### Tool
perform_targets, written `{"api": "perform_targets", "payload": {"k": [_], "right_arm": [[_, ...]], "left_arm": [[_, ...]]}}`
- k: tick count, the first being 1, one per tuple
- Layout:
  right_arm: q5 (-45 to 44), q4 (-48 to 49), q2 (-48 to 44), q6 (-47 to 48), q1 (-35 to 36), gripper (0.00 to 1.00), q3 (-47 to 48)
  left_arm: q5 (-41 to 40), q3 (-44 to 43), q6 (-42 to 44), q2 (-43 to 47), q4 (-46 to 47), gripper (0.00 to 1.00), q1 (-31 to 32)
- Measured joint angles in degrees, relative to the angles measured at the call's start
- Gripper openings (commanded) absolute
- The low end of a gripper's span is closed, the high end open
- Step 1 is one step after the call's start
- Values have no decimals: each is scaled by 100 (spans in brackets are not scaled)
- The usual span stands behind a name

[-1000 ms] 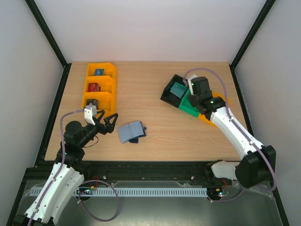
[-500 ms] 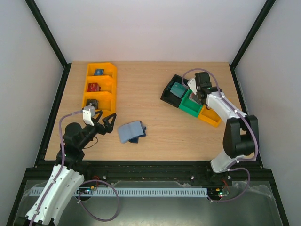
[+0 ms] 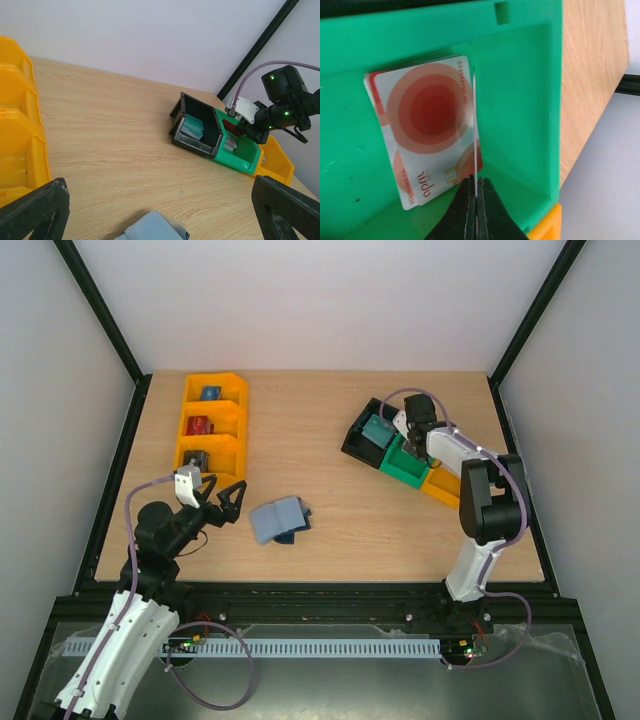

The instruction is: Take the credit cards out of the card holder

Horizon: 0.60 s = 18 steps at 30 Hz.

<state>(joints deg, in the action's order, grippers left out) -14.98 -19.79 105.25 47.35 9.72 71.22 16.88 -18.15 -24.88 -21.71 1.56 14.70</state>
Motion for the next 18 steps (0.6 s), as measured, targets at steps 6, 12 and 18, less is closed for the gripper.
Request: {"api": "perform_targets", "payload": {"k": [6, 12, 18], "right_arm": [[-205, 332, 63, 153, -2, 11, -9], [-232, 505, 66, 313, -2, 28, -122], [-44, 452, 66, 304, -2, 37, -120]], "left_arm": [[0, 24, 4, 0, 9, 100, 0], [2, 24, 7, 0, 17, 99, 0], [2, 24, 22, 0, 17, 99, -2]]}}
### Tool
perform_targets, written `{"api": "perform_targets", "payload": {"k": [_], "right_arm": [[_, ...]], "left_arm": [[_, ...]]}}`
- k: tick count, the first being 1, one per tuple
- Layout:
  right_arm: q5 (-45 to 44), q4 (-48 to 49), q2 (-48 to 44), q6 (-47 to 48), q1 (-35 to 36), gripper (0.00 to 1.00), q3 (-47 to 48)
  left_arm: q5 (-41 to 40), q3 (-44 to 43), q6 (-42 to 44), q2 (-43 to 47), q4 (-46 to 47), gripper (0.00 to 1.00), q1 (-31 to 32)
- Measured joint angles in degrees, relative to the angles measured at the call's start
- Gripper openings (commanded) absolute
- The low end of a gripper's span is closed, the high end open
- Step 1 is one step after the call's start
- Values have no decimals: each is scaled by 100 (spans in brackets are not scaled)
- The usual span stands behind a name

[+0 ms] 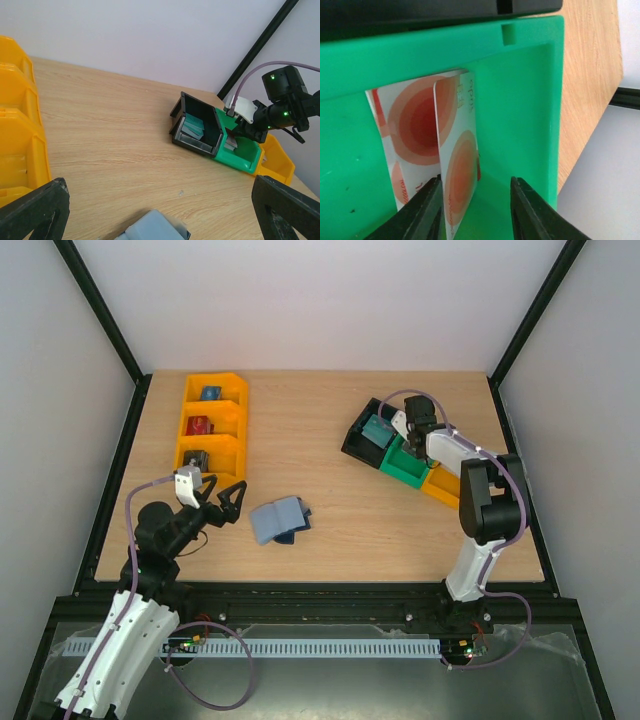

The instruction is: Take the credit cards out of the card holder

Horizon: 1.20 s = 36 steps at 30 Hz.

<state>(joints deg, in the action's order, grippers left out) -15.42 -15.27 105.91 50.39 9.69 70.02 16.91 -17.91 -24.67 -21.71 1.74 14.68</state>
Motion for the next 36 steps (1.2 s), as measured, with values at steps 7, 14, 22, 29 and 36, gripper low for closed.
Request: {"api": "perform_targets", "payload": {"k": [7, 14, 22, 29, 36], "right_arm": [[201, -74, -92, -37, 0, 56, -2], [640, -249, -466, -518, 2, 59, 85], [2769, 249, -1672, -4046, 223, 63, 313], [4159, 1224, -1753, -7136, 2105, 70, -544], [4572, 758, -588, -8177, 2800, 67, -649]], "left_arm": [[28, 0, 0, -7, 0, 99, -24], [57, 0, 2, 4, 4, 100, -24], [50, 42, -407, -52, 39, 100, -35], [-105, 398, -1794, -164, -323, 100, -260], [-332, 1062, -2833, 59, -1034, 99, -531]]}}
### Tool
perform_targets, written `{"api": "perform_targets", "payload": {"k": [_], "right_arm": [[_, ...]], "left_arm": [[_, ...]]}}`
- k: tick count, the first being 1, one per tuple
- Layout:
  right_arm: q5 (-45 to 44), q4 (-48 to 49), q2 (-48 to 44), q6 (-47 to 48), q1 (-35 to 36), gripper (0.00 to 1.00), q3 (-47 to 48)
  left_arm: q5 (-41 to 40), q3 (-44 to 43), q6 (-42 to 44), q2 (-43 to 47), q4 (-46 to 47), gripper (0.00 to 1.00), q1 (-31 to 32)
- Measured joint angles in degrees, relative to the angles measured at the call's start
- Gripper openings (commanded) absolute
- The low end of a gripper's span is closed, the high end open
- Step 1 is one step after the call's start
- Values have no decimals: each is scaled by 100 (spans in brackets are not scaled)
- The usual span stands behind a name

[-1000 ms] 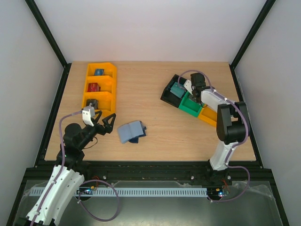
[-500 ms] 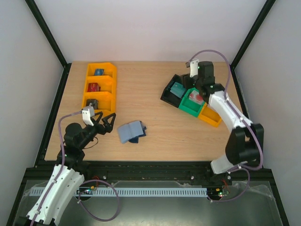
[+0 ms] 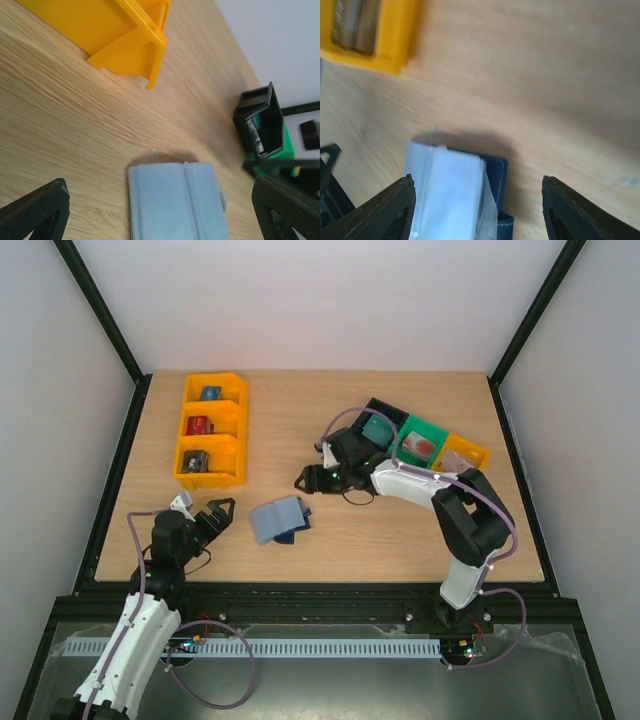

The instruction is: Take the credit cards out of the card holder

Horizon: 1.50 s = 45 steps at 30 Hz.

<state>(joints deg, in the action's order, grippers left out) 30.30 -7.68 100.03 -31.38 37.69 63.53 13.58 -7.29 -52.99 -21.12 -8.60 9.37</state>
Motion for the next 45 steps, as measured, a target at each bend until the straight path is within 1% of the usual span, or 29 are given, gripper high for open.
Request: {"api": "perform_targets", "payload": {"k": [2, 6, 8, 10, 12, 17, 18, 19, 21, 22, 23, 24, 30, 34, 37, 40, 45], "right_arm": [[168, -68, 201, -122, 111, 68, -85], [483, -118, 251, -269, 243, 77, -514], [636, -103, 236, -361, 273, 77, -765], [844, 35, 160, -487, 297, 73, -975], [1025, 245, 133, -647, 306, 64, -1123], [1416, 905, 136, -1176, 387, 60, -1484], [1517, 1069, 136, -1307, 398, 54, -1543], [1600, 1207, 144, -1423, 407, 46, -1574], [1729, 1469, 164, -1585, 420, 21, -1591], [1775, 1589, 170, -1690, 424, 11, -1593], [1810, 1661, 175, -1749, 424, 3, -1593], [1829, 1722, 177, -1805, 428, 2, -1591], [2074, 1875, 177, -2031, 455, 2, -1403], [2138, 1495, 177, -1886, 629, 2, -555], [2190, 1484, 133, -1871, 748, 2, 140], [2288, 1864, -76, -2052, 804, 2, 522], [2444, 2909, -514, -2597, 774, 2, 409]], "left_arm": [[-24, 0, -105, 20, -22, 99, -33], [-50, 0, -260, 61, -33, 100, -46], [-59, 2, -315, 70, -35, 100, -48], [-61, 2, -356, 76, -37, 100, -63], [-63, 9, -393, 76, -37, 99, -72], [-59, 31, -420, 81, -39, 99, -96], [-59, 31, -422, 85, -39, 99, -103], [-59, 31, -422, 98, -39, 99, -105], [-57, 31, -424, 120, -39, 100, -105], [-57, 31, -426, 136, -39, 100, -105], [-57, 31, -426, 149, -37, 99, -105], [-57, 33, -428, 162, -37, 99, -105], [-55, 57, -446, 219, -33, 99, -105], [46, 63, -553, 295, 122, 99, -216], [181, -11, -595, 313, 450, 100, -459], [256, -470, -323, 297, 750, 99, -601], [190, -1637, 638, 278, 1281, 99, -616]]}}
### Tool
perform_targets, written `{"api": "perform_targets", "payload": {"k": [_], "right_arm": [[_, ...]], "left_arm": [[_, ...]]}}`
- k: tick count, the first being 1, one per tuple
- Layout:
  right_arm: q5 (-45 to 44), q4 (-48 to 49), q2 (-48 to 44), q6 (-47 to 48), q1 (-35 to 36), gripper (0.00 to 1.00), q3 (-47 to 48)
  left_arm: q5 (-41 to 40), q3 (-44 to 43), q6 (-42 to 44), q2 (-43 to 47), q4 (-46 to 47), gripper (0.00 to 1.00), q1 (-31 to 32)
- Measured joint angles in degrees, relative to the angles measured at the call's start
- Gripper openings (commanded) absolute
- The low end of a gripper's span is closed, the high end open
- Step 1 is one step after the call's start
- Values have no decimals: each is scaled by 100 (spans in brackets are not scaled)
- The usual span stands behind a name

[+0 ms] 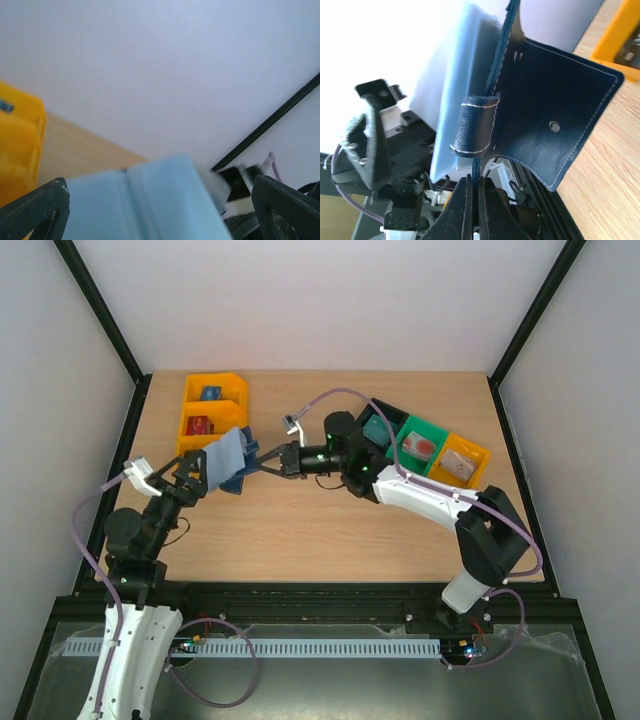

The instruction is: Take the credit cards out of the card holder

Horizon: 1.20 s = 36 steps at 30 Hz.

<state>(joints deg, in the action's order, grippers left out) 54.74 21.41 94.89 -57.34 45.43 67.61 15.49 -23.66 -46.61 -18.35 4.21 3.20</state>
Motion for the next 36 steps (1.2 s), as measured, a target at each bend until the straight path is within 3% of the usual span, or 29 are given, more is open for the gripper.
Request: {"api": "perform_targets", "payload": {"k": [3, 8, 11, 15, 17, 23, 27, 31, 36], "right_arm": [[-74, 466, -199, -240, -142, 2, -640], [-466, 898, -199, -675, -723, 4, -2586], [-1093, 105, -199, -341, -1156, 32, -3351], [-1910, -1106, -328, 376, -1342, 67, -3289], [-2369, -1661, -638, 752, -1329, 99, -3075], [-4096, -3329, -1742, 1606, -1416, 99, -2299], [-5160, -3609, -2605, 2229, -1626, 99, -1943], [-6218, -2811, -3950, 2994, -2114, 99, -2389], [-7197, -210, -5064, 4232, -2798, 99, -4251]], "left_arm": [[-98, -164, 424, 22, 164, 99, 0], [-184, 55, 501, -101, -192, 99, 0], [-186, 295, 407, -175, -452, 99, 0], [-181, 505, 323, -184, -702, 100, 0], [-197, 514, 310, -184, -776, 100, 0], [-479, 507, 433, -181, -911, 100, 0], [-1040, 470, 798, -221, -927, 100, 0], [-1967, 455, 1733, -555, -389, 99, 0], [-2992, 868, 2848, -1456, 1311, 99, 0]]}}
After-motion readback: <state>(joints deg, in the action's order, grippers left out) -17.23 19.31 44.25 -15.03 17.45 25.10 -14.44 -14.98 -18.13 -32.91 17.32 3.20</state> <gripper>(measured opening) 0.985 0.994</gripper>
